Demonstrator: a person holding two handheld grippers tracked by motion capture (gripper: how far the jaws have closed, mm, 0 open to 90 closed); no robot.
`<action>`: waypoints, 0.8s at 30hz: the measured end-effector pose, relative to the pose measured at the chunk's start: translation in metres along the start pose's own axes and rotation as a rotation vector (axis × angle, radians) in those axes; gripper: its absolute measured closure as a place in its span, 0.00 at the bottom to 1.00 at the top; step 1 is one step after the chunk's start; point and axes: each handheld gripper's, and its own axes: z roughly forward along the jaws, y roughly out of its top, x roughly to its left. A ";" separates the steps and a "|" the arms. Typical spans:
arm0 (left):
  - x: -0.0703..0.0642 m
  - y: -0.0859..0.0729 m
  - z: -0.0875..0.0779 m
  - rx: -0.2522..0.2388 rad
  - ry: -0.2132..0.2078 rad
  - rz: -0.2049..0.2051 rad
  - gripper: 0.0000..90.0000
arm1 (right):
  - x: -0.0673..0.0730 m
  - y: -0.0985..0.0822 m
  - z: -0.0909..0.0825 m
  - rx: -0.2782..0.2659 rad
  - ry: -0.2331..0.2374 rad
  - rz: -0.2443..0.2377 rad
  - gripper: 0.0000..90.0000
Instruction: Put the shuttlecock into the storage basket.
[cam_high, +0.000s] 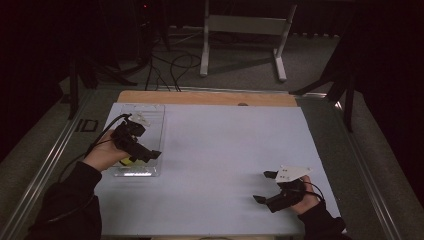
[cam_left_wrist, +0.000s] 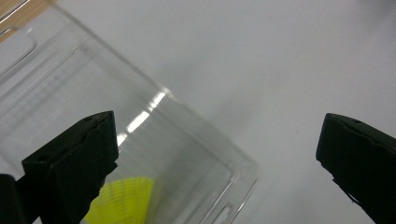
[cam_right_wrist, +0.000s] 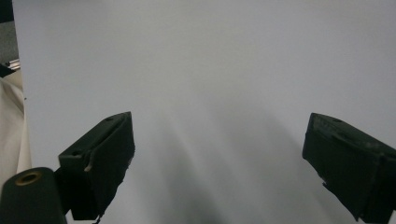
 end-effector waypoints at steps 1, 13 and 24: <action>-0.001 0.002 0.000 -0.007 0.002 0.004 0.00 | 0.000 0.000 0.000 0.000 0.000 0.003 0.10; -0.025 0.023 0.008 -0.064 -0.060 0.074 0.00 | 0.000 -0.001 -0.001 -0.003 -0.003 0.005 0.10; -0.058 0.035 0.031 -0.123 -0.138 0.169 0.00 | 0.000 -0.003 -0.001 -0.001 -0.006 0.011 0.10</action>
